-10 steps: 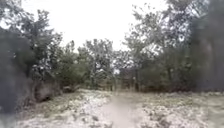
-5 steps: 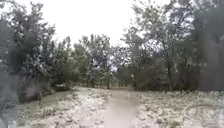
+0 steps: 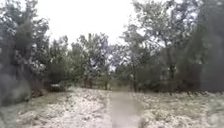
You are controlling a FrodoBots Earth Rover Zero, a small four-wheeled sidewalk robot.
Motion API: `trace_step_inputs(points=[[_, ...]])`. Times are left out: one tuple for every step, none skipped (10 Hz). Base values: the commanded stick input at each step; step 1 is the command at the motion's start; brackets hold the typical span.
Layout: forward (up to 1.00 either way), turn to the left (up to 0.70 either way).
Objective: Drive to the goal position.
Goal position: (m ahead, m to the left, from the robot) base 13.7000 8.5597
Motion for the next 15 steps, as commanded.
trace_step_inputs(points=[[0.85,0.34],[0.85,0.34],[0.85,0.21],[0.85,0.08],[0.85,0.0],[0.85,0.0],[0.85,0.0],[0.85,0.0],[0.85,0.0],[0.85,0.0],[0.85,0.0],[0.85,0.0],[0.85,0.0],[0.85,0.0],[0.85,0.0]])
